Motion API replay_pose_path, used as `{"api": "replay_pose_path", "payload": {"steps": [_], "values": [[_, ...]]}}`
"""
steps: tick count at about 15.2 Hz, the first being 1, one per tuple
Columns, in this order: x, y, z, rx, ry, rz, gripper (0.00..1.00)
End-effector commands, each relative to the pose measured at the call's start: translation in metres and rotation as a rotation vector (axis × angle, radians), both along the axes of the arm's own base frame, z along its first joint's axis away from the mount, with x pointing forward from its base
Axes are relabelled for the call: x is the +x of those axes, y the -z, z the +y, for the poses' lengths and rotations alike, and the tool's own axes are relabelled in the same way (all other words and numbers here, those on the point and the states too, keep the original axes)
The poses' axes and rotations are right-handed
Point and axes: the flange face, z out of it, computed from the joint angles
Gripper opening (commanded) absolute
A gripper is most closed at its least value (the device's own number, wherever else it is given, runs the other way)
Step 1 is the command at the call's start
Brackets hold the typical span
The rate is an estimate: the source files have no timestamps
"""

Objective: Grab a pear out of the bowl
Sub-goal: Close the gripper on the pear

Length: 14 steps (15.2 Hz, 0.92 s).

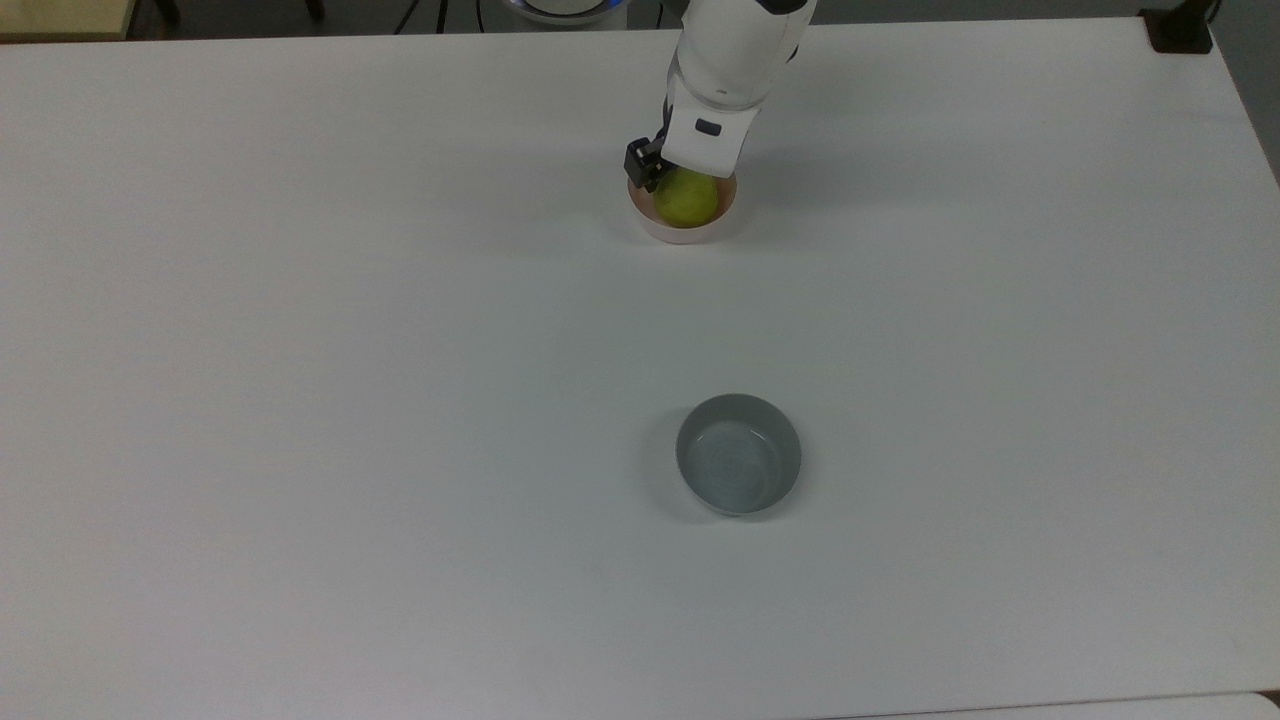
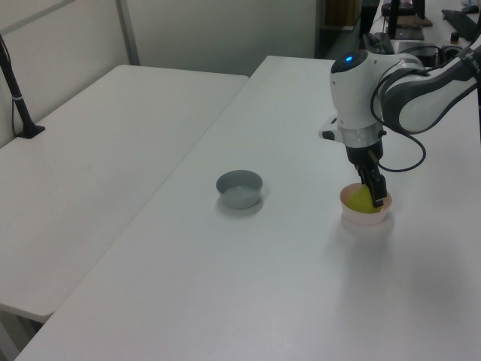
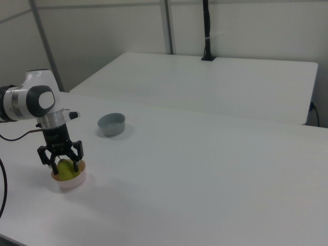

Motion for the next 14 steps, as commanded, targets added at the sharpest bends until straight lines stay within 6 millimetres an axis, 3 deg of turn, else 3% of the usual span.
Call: {"api": "replay_pose_path", "payload": {"steps": [1, 11, 13, 14], "values": [[0.002, 0.005, -0.002, -0.003, -0.037, -0.011, 0.80], [0.005, 0.020, 0.003, -0.016, -0.061, -0.024, 0.83], [0.005, 0.020, 0.003, -0.016, -0.061, -0.025, 0.73], [0.005, 0.019, 0.003, -0.015, -0.061, -0.027, 0.63]]}}
